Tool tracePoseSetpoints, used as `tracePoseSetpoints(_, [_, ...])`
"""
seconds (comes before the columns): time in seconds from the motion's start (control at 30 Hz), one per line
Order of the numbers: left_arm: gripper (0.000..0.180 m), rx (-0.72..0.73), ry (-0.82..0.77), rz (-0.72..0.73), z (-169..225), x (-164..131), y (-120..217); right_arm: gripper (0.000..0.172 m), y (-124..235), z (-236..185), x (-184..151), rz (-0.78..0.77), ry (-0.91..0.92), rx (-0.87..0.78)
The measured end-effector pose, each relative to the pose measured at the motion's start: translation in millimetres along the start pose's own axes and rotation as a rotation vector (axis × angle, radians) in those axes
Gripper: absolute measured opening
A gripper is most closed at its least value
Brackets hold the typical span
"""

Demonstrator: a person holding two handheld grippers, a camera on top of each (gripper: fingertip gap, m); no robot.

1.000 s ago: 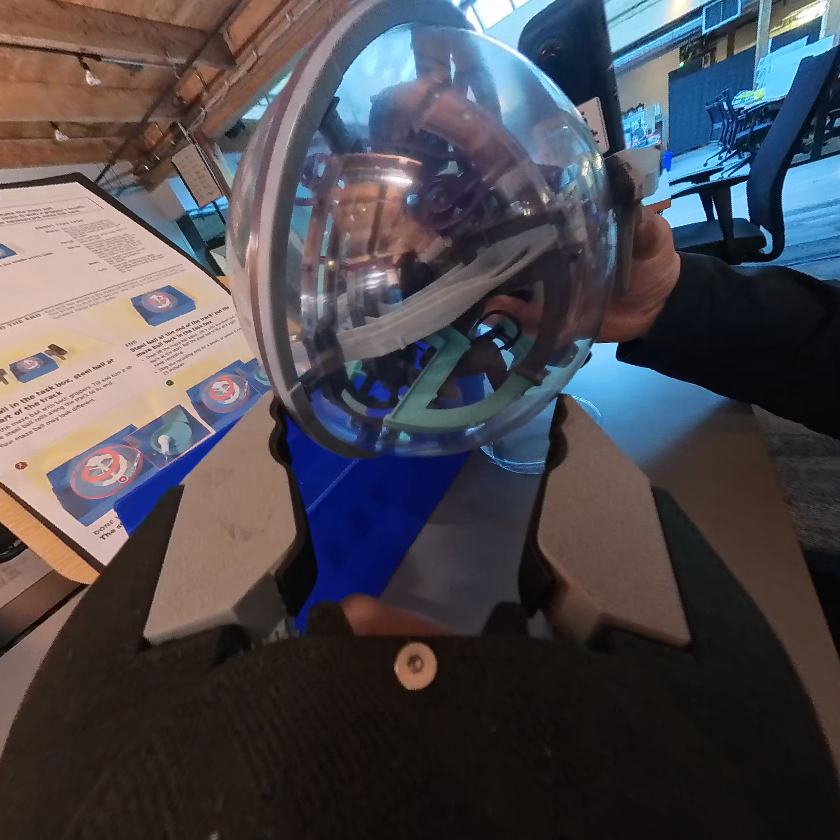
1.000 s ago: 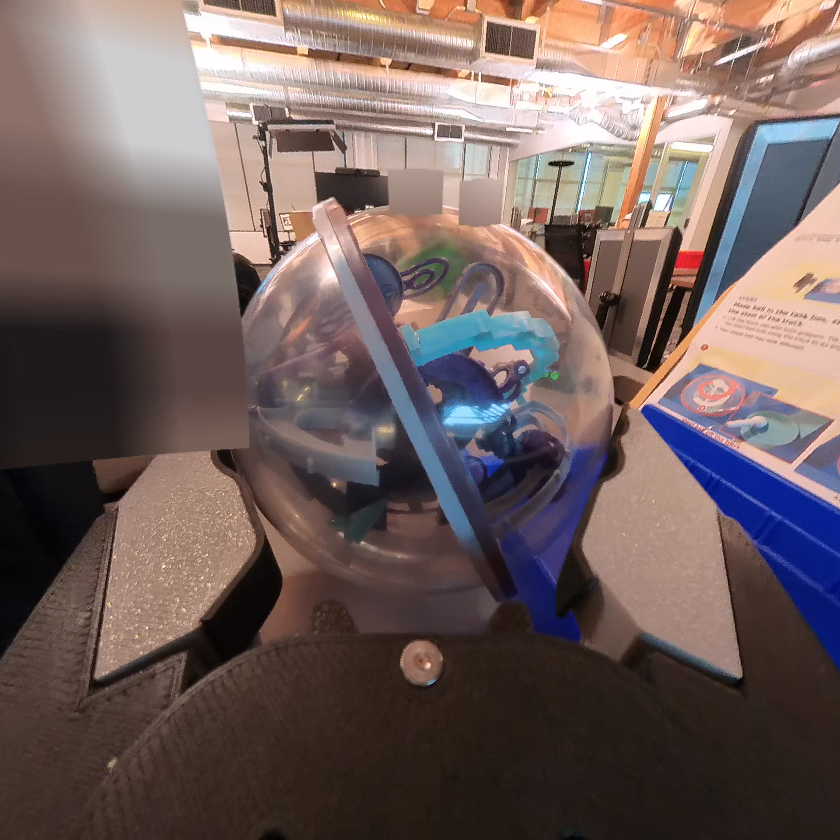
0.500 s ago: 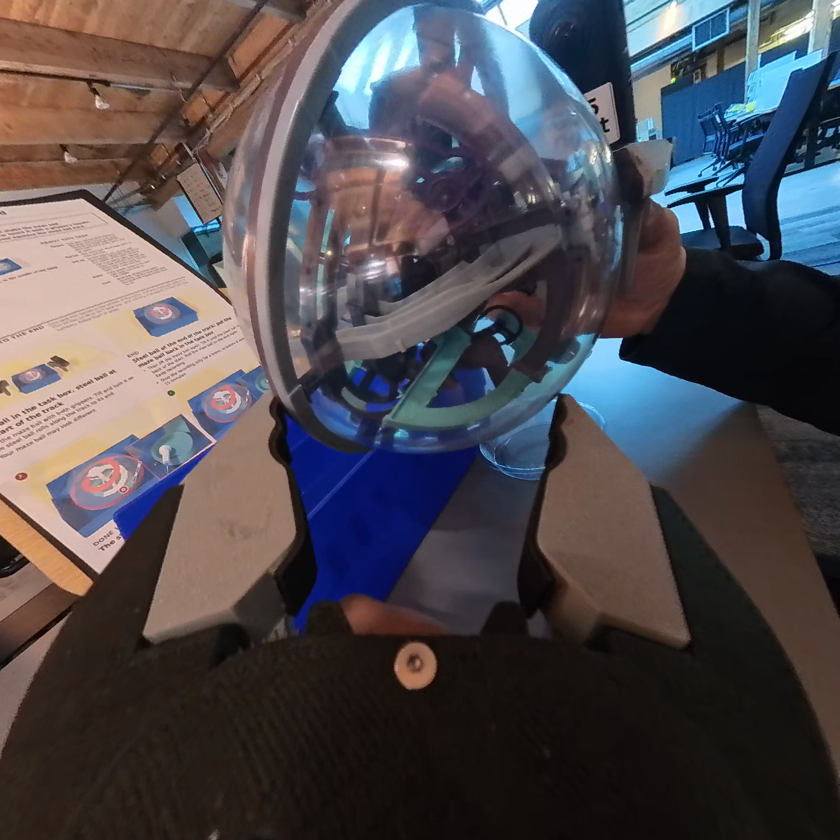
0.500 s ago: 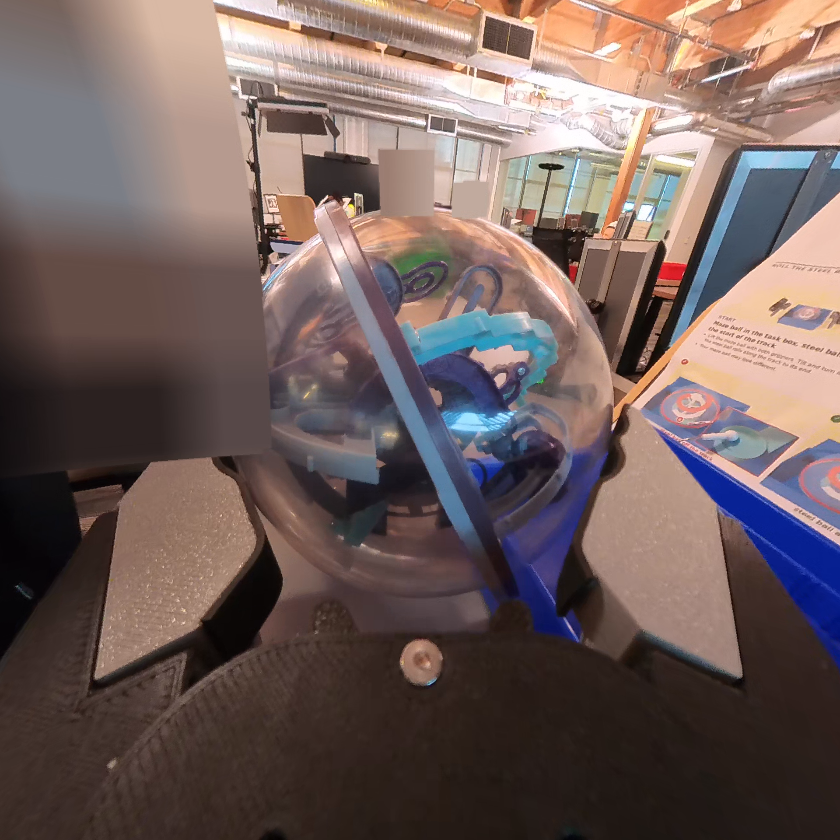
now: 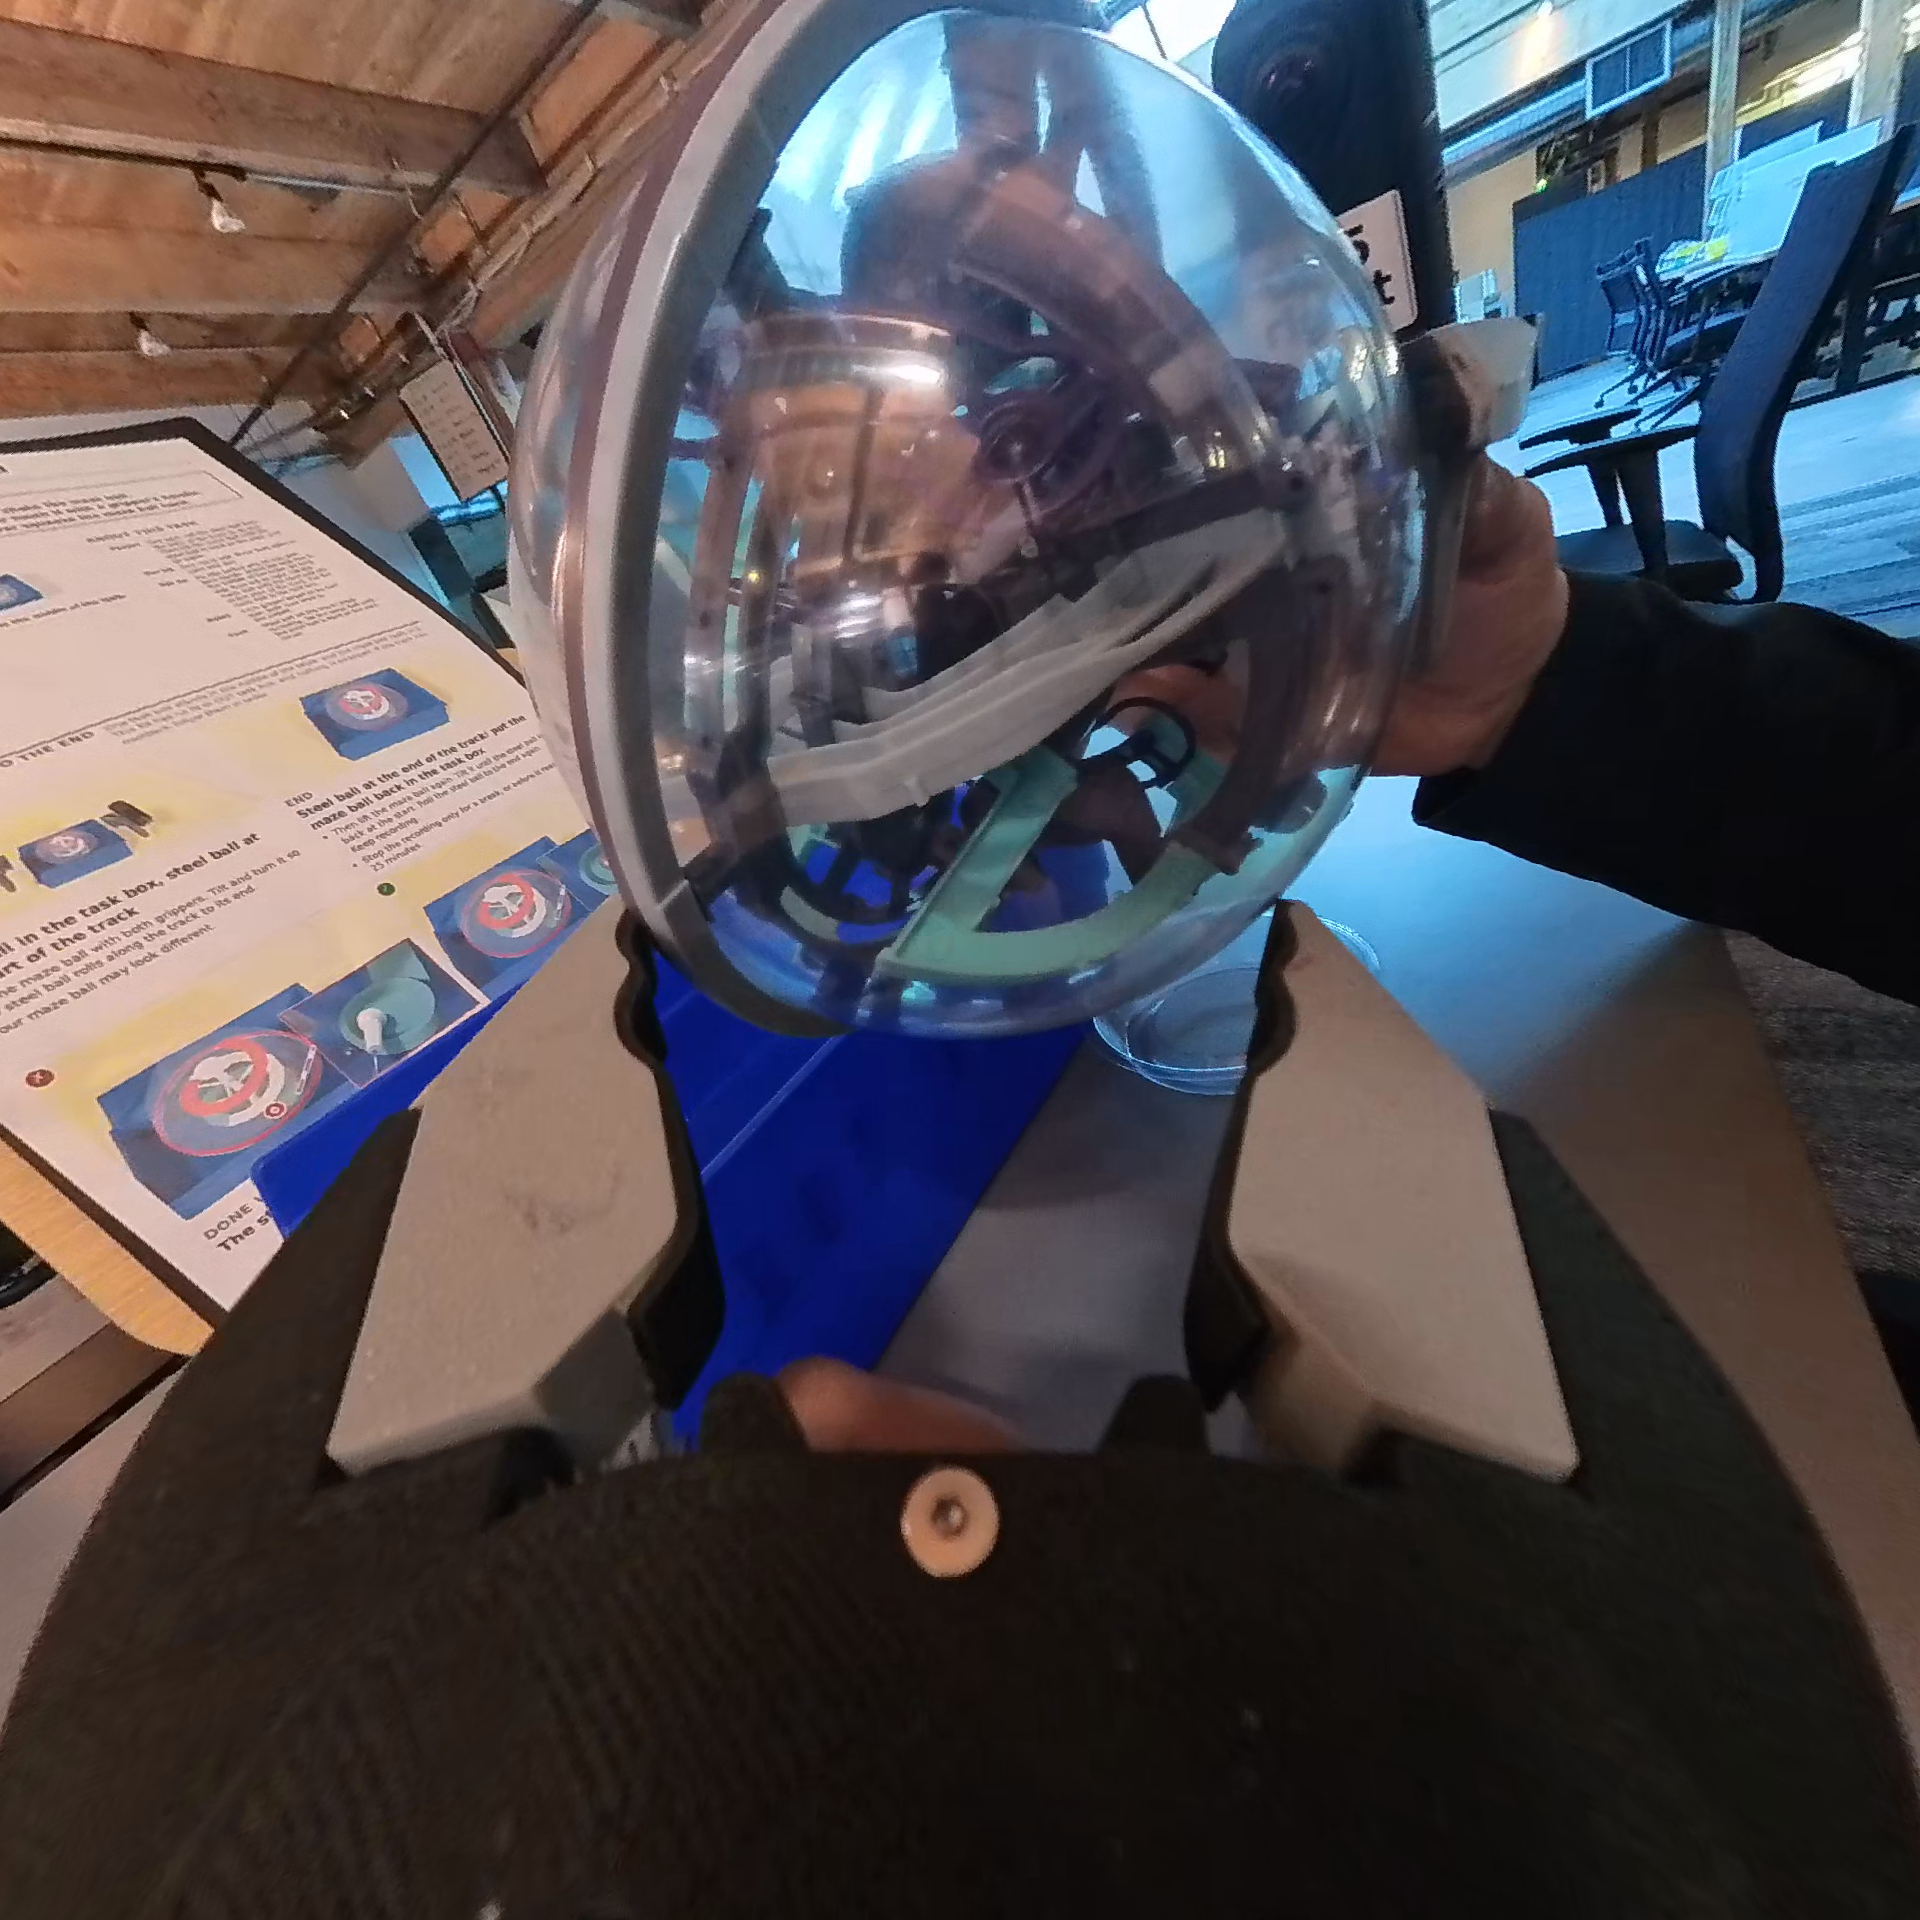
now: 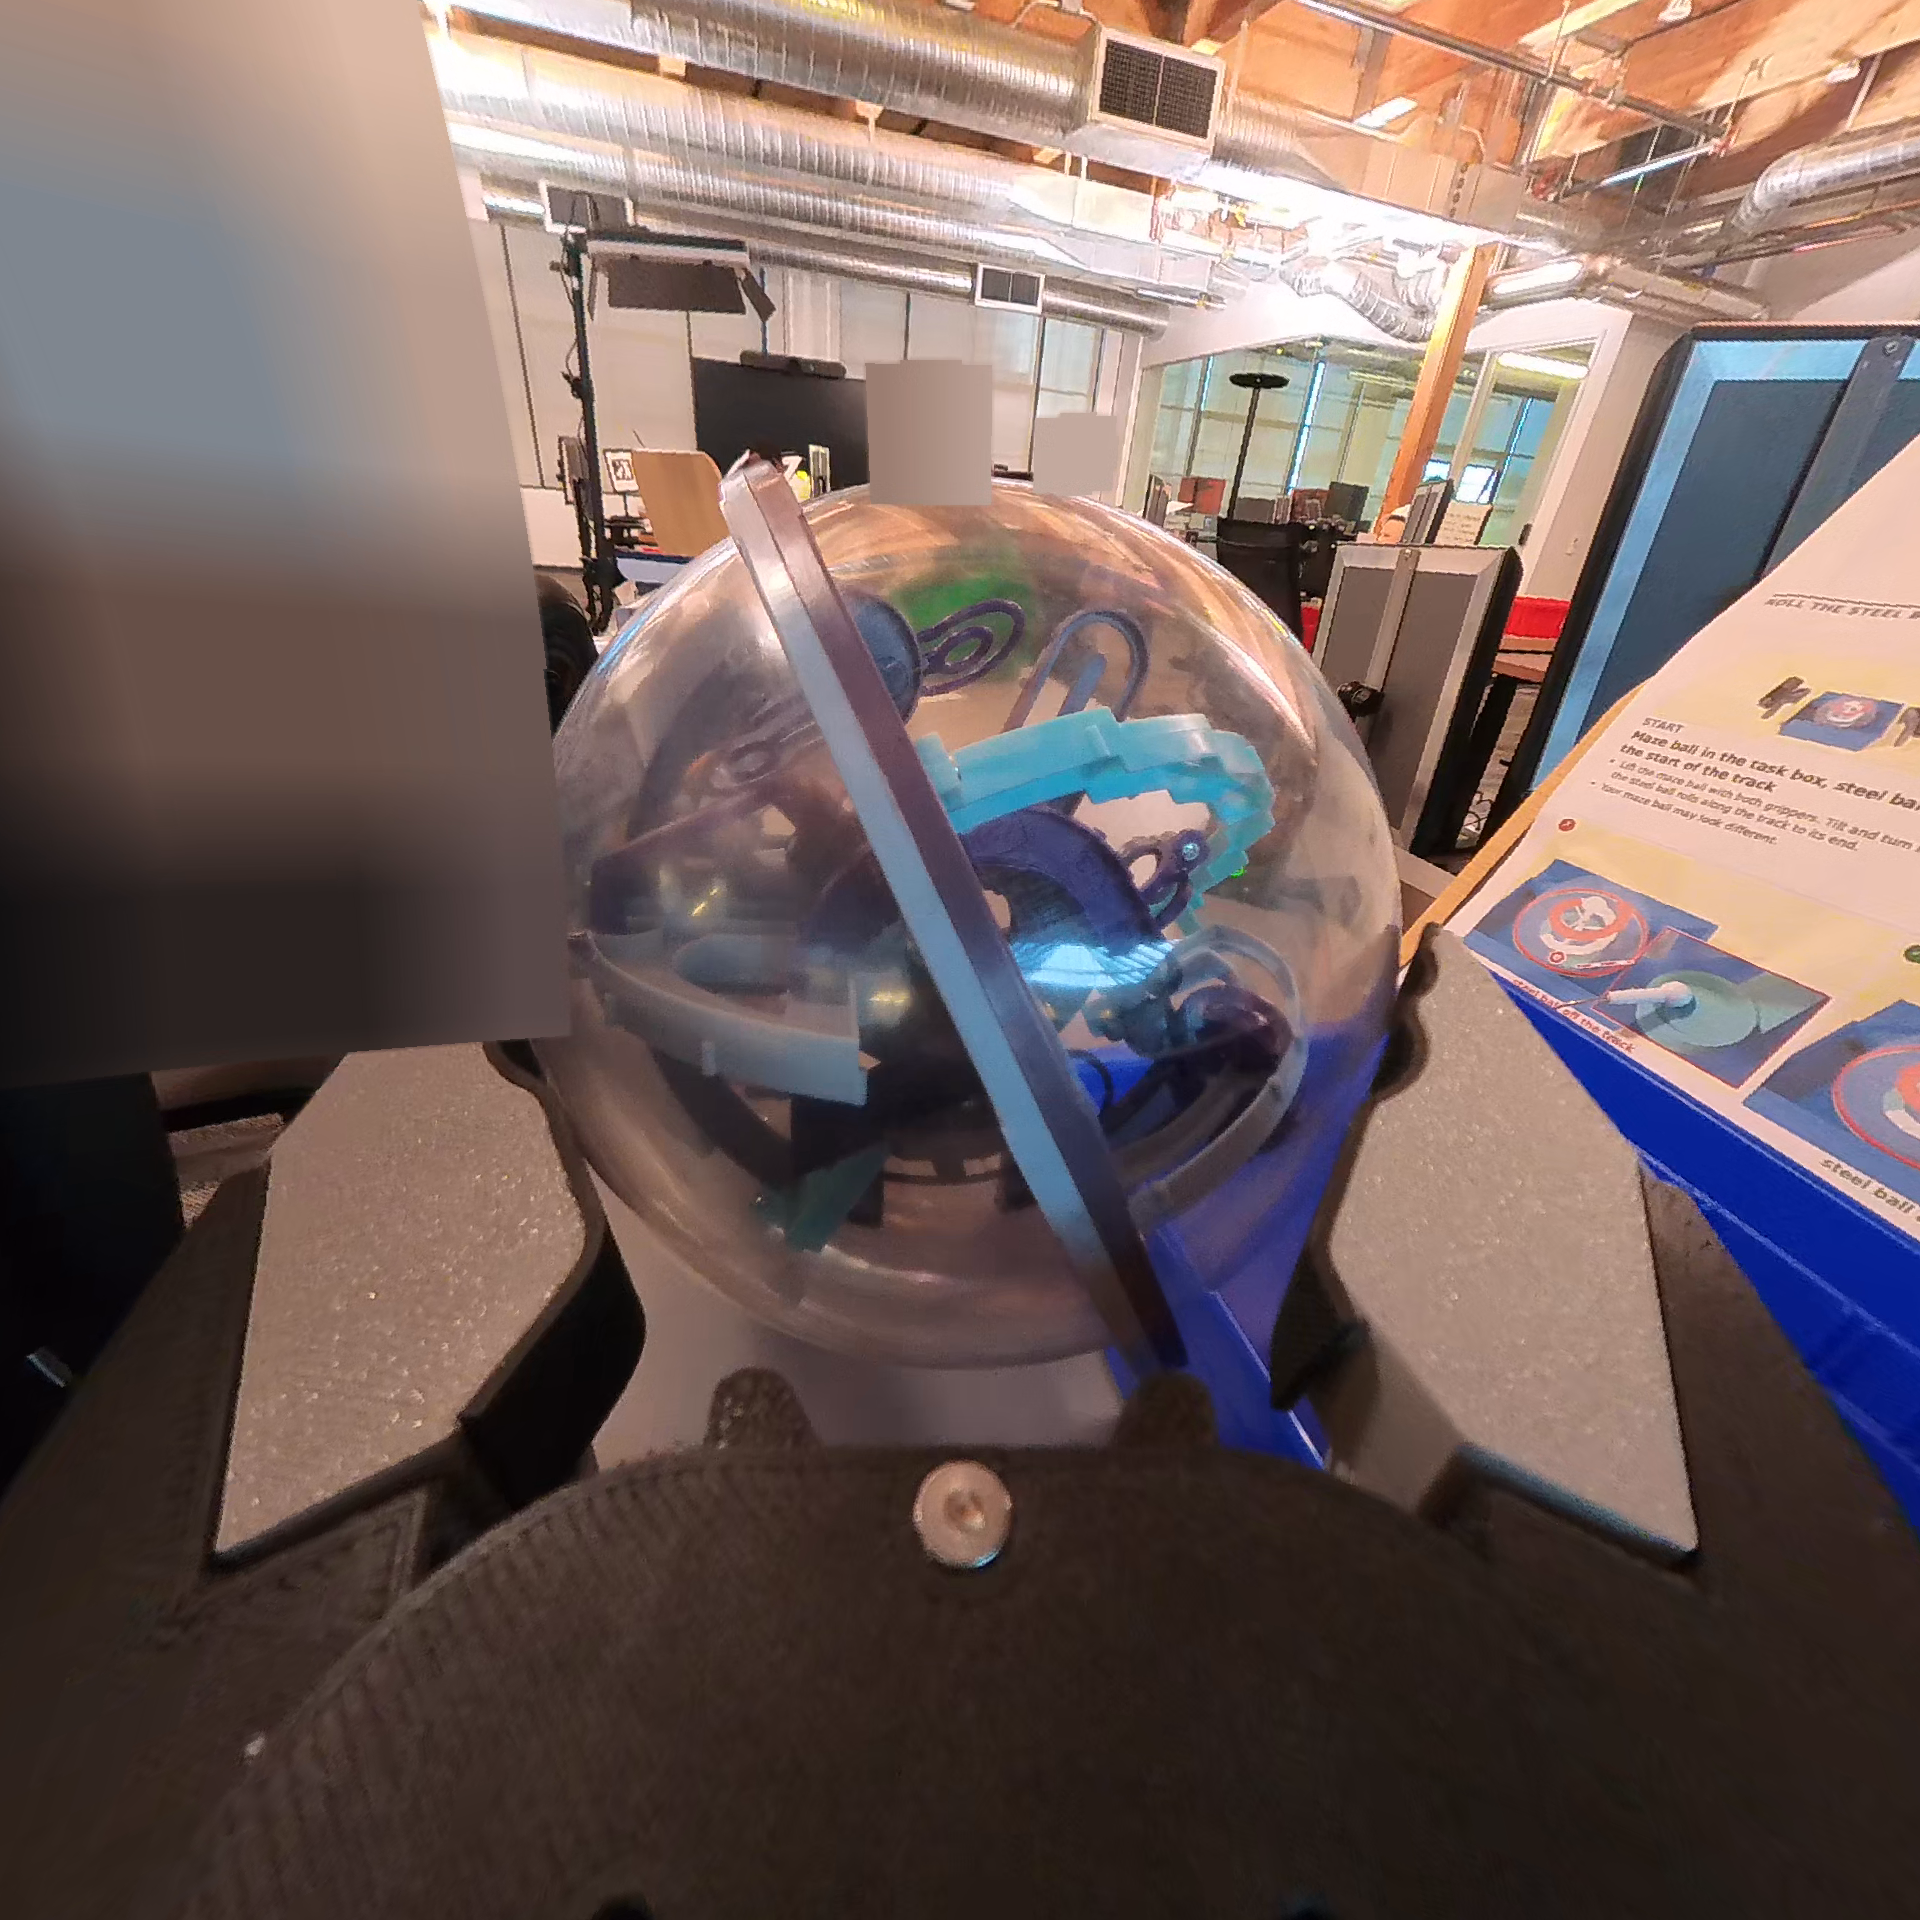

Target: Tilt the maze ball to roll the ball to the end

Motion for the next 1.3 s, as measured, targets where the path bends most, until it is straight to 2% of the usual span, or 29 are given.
tracePoseSetpoints(1.3, [0.115,0.019,-0.039,0.006,0.2,5.9,3.0,0.157,-1.0,-1.0,0.3,0.053,-0.015,0.032])
Point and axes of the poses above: each gripper's, where its closed fingertips meet, y back along the fingers, x out of its top, z = x × y across the jaws, the point moved 4 cm from there along y, back along the fingers, and after that the axes turned 5 degrees about -x, right-handed, at the moved point
